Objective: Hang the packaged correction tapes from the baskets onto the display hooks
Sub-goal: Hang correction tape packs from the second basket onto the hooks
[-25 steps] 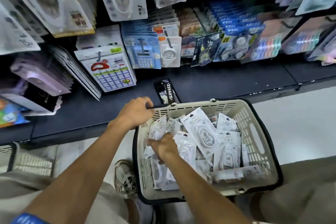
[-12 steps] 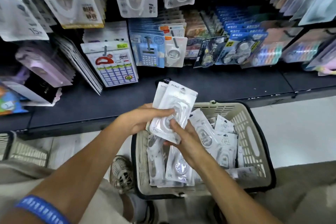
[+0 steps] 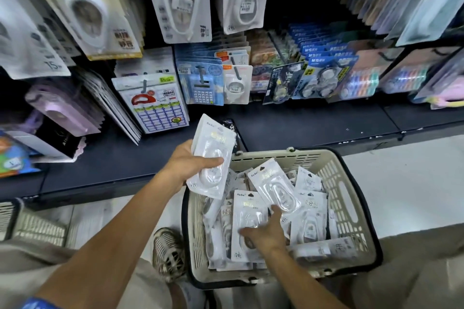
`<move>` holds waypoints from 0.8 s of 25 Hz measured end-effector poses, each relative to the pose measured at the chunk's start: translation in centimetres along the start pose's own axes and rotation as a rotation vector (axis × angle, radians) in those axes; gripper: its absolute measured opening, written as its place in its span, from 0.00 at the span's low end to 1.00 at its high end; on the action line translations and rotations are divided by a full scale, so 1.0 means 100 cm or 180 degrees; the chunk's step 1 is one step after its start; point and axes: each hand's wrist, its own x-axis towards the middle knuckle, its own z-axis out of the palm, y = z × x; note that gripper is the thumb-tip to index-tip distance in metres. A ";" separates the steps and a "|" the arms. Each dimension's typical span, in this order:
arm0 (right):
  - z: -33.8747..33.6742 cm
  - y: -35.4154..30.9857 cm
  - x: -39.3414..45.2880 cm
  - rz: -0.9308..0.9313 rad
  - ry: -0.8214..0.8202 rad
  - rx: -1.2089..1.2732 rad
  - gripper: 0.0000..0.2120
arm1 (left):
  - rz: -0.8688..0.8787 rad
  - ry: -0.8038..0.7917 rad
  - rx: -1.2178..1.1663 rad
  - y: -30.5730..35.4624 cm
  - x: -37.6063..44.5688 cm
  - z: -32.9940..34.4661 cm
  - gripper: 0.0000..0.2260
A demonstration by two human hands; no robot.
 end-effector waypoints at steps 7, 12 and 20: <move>-0.020 -0.024 -0.010 -0.0876 -0.0635 0.1742 0.36 | 0.0051 -0.0124 0.0927 -0.008 -0.002 0.006 0.22; -0.005 -0.076 -0.022 -0.1172 -0.0637 0.1639 0.31 | -0.0186 -0.0604 0.0030 -0.004 -0.011 0.023 0.18; -0.048 -0.062 0.029 -0.0777 0.0506 -0.0240 0.25 | -0.0235 -0.0712 0.0320 -0.004 -0.007 0.024 0.22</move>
